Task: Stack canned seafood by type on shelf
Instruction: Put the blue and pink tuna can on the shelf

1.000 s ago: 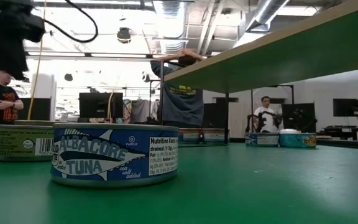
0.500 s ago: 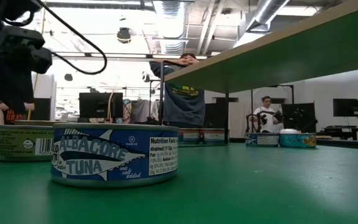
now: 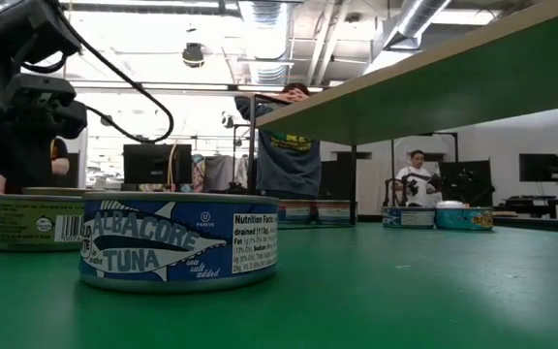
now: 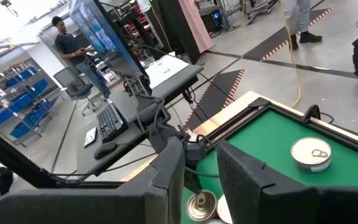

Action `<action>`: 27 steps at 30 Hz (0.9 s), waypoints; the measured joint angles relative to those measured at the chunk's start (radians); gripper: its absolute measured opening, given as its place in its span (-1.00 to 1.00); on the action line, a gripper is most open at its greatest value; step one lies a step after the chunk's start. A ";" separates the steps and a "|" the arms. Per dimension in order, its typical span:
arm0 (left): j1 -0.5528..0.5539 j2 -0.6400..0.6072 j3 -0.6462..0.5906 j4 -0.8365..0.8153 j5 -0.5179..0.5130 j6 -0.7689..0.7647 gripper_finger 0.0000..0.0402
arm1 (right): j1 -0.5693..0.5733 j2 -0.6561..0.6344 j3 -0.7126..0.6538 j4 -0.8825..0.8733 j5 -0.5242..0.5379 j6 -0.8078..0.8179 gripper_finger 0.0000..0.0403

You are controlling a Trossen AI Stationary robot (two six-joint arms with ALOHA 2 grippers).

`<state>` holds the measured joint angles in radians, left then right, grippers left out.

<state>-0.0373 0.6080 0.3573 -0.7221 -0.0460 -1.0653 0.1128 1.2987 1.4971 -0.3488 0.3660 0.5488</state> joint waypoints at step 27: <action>0.123 0.010 0.132 -0.268 -0.085 0.158 -0.99 | -0.005 0.049 0.000 0.055 0.002 0.007 -0.39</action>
<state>0.0853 0.6180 0.4892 -0.9904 -0.1313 -0.9076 0.1078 1.3480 1.4971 -0.2942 0.3683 0.5557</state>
